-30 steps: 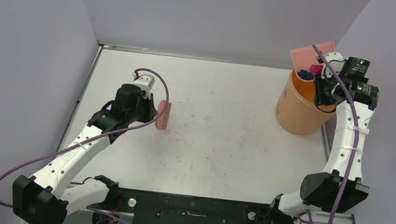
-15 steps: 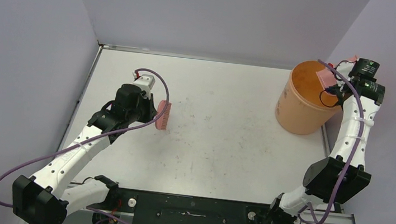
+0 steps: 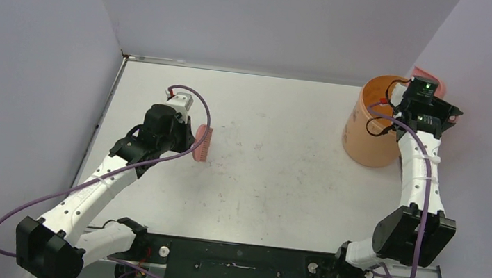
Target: Sweep away the paper scraps from the table
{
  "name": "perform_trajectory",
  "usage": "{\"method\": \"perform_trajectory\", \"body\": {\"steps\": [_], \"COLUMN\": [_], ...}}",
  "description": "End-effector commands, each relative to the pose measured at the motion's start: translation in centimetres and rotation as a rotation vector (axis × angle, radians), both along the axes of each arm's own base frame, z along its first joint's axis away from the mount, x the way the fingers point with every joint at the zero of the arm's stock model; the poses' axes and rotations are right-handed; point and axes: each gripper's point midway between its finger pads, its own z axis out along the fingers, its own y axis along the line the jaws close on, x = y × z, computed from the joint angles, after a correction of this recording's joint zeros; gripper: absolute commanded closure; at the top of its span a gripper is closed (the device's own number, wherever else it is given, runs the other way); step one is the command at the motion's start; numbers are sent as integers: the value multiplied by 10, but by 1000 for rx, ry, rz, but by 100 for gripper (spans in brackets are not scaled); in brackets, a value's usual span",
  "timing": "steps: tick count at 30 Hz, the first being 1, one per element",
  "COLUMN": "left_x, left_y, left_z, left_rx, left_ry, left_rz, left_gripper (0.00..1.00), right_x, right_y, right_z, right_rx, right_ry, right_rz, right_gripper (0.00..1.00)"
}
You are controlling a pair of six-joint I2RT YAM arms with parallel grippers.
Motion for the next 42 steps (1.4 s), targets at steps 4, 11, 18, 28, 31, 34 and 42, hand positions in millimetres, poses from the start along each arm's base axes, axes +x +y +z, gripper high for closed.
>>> {"method": "perform_trajectory", "body": {"steps": [4,11,18,28,31,34,42], "left_x": [8,8,8,9,9,9,9], "left_y": [-2,-4,-3,-3,-2,-1,-1], "left_z": [19,19,20,15,14,14,13], "left_rx": [-18,-20,-20,-10,0,1,6], "left_ry": [-74,-72,-73,-61,-60,-61,-58], "left_rz": [2,-5,-4,-2,5,8,8], "left_gripper": [100,100,100,100,100,100,100], "right_x": [-17,-19,-22,-19,-22,-33,-65], "right_y": [-5,-4,0,41,72,109,197], "right_z": [63,48,57,26,-2,-41,-105], "right_rx": [-292,-219,-122,339,534,731,1013], "right_ry": [-63,-62,-210,-279,-174,-41,193], "right_rz": [-42,-52,-74,9,80,150,306], "right_gripper": [95,95,95,95,95,95,95]}}
